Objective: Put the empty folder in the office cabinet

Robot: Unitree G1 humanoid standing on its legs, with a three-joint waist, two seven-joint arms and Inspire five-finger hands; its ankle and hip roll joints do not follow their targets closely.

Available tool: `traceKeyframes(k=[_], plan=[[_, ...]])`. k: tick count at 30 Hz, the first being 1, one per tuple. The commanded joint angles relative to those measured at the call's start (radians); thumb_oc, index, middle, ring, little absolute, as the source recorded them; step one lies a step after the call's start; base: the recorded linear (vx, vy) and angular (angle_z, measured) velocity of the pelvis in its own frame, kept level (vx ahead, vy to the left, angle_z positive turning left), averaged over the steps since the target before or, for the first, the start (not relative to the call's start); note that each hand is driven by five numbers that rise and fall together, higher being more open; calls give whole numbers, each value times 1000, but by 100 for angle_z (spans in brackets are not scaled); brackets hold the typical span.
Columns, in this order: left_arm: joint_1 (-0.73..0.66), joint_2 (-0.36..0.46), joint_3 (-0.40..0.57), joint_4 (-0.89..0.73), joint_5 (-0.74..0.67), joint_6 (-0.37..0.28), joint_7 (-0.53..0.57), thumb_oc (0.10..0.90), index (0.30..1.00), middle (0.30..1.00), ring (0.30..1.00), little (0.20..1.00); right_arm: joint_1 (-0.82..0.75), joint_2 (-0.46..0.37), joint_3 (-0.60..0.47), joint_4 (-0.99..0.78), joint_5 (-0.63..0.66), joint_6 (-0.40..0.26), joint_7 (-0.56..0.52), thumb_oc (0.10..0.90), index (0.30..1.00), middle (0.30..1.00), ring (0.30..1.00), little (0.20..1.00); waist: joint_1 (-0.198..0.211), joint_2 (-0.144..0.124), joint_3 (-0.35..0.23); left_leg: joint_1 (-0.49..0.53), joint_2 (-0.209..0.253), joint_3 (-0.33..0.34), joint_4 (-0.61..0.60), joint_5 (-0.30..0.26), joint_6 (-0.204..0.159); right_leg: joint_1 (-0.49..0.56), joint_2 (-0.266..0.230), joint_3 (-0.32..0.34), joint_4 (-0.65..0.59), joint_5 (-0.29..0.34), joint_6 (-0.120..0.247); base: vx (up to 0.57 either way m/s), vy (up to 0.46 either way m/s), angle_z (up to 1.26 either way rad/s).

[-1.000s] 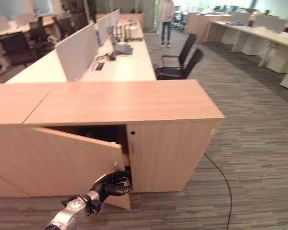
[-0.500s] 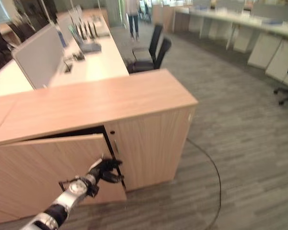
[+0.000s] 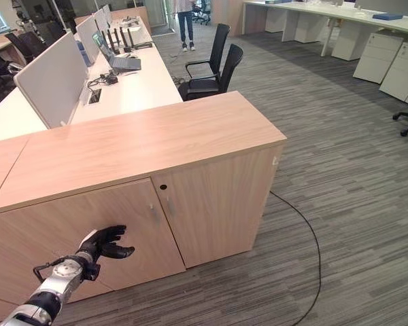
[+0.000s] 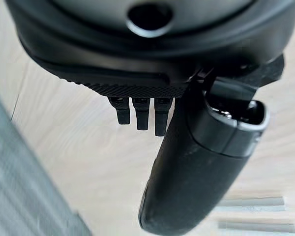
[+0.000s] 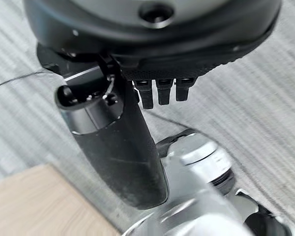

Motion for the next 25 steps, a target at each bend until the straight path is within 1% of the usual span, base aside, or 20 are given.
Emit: traceKeyframes(k=[1, 2, 5, 6, 7, 8, 10, 12, 13, 14, 15, 17, 18, 19, 20, 21, 22, 25], plan=[[-57, 110, 63, -75, -141, -54, -92, 800, 900, 900, 900, 900, -25, 16, -5, 44, 5, -24, 32, 800, 900, 900, 900, 900, -5, -71, -99, -66, -41, -6, -3, -20, -26, -12, -68, -44, -18, -17, 114, 17, 28, 5], [-31, 113, 56, -105, -183, -50, -124, 800, 900, 900, 900, 900, -28, 26, -6, 42, 12, -23, 39, 800, 900, 900, 900, 900, 0, -72, -101, -66, -42, -8, -3, -22, -25, -13, -69, -47, -18, -17, 116, 13, 19, 5], [-10, 104, 54, -133, -210, -48, -136, 800, 900, 900, 900, 900, -31, 37, -6, 43, 23, -21, 46, 800, 900, 900, 900, 900, 4, -75, -100, -68, -43, -11, -3, -23, -23, -14, -70, -51, -18, -18, 117, 6, 16, 4], [13, 92, 64, -164, -217, -55, -128, 800, 900, 900, 900, 900, -32, 42, -9, 41, 30, -22, 45, 800, 900, 900, 900, 900, 9, -76, -98, -68, -44, -13, -3, -24, -22, -14, -71, -53, -18, -18, 117, 0, 0, 0], [58, 63, 84, -208, -186, -74, -90, 800, 900, 900, 900, 900, -34, 52, -12, 38, 35, -24, 41, 800, 900, 900, 900, 900, 18, -82, -94, -71, -45, -19, -3, -24, -20, -14, -73, -57, -18, -19, 117, 0, 0, 0], [59, 63, 84, -209, -186, -74, -89, 800, 900, 900, 900, 900, -34, 52, -11, 38, 35, -24, 41, 800, 900, 900, 900, 900, 18, -82, -95, -71, -45, -19, -3, -24, -20, -14, -73, -57, -18, -19, 117, 0, 0, 0], [114, 12, 121, -245, -122, -100, -21, 800, 900, 900, 900, 900, -32, 65, -16, 41, 36, -28, 31, 800, 900, 900, 900, 900, 30, -89, -90, -73, -46, -27, -3, -23, -18, -13, -74, -63, -18, -21, 115, -11, -1, 3], [167, -46, 167, -269, -56, -134, 52, 800, 900, 900, 900, 900, -29, 80, -20, 43, 41, -34, 18, 800, 900, 900, 900, 900, 43, -99, -83, -77, -48, -37, -3, -22, -15, -12, -75, -70, -18, -23, 112, -30, -11, 10], [213, -99, 183, -242, 7, -160, 89, 800, 900, 900, 900, 900, -27, 98, -27, 42, 51, -42, 7, 800, 900, 900, 900, 900, 55, -111, -77, -79, -50, -45, -3, -20, -14, -9, -75, -76, -18, -25, 109, -22, -17, 6], [213, -99, 183, -242, 7, -160, 89, 800, 900, 900, 900, 900, -27, 98, -27, 42, 51, -42, 7, 800, 900, 900, 900, 900, 55, -111, -77, -79, -50, -45, -3, -20, -14, -9, -75, -76, -18, -25, 109, -24, -20, 8], [224, -121, 178, -176, 11, -135, 73, 800, 900, 900, 900, 900, -28, 99, -27, 42, 52, -42, 6, 800, 900, 900, 900, 900, 58, -114, -75, -82, -49, -47, -3, -20, -14, -10, -74, -79, -18, -25, 109, -18, -6, 17], [236, -157, 159, -48, 0, -104, 46, 800, 900, 900, 900, 900, -31, 94, -24, 49, 46, -38, 3, 800, 900, 900, 900, 900, 59, -111, -73, -86, -50, -50, -3, -20, -13, -12, -74, -81, -18, -24, 107, -19, 3, 14], [240, -177, 150, 43, 11, -86, 42, 800, 900, 900, 900, 900, -34, 91, -20, 51, 40, -35, 3, 800, 900, 900, 900, 900, 59, -110, -73, -87, -51, -51, -3, -20, -12, -13, -74, -81, -18, -23, 106, 0, 0, 0], [234, -211, 155, 215, 42, -72, 59, 800, 900, 900, 900, 900, -38, 91, -10, 54, 34, -35, 0, 800, 900, 900, 900, 900, 60, -109, -73, -88, -53, -55, -3, -18, -11, -13, -73, -81, -18, -21, 103, 0, 0, 0], [234, -211, 155, 215, 42, -72, 59, 800, 900, 900, 900, 900, -38, 91, -10, 54, 34, -35, 0, 800, 900, 900, 900, 900, 60, -109, -73, -88, -53, -55, -3, -18, -11, -13, -73, -81, -18, -21, 103, 0, 0, 0], [235, -230, 173, 299, 45, -61, 65, 800, 900, 900, 900, 900, -42, 95, -5, 50, 32, -35, -3, 800, 900, 900, 900, 900, 60, -110, -74, -89, -53, -58, -3, -18, -10, -13, -72, -82, -18, -22, 102, 0, 0, 0], [241, -258, 202, 418, 94, -48, 88, 800, 900, 900, 900, 900, -52, 105, 6, 40, 30, -41, -14, 800, 900, 900, 900, 900, 60, -112, -76, -91, -54, -63, -3, -18, -10, -15, -71, -81, -18, -24, 98, 10, -12, 5], [275, -280, 239, 508, 144, -25, 114, 800, 900, 900, 900, 900, -58, 122, 26, 12, 27, -40, -27, 800, 900, 900, 900, 900, 67, -118, -82, -97, -56, -69, -3, -17, -11, -17, -70, -84, -18, -25, 94, 8, -9, 22]])
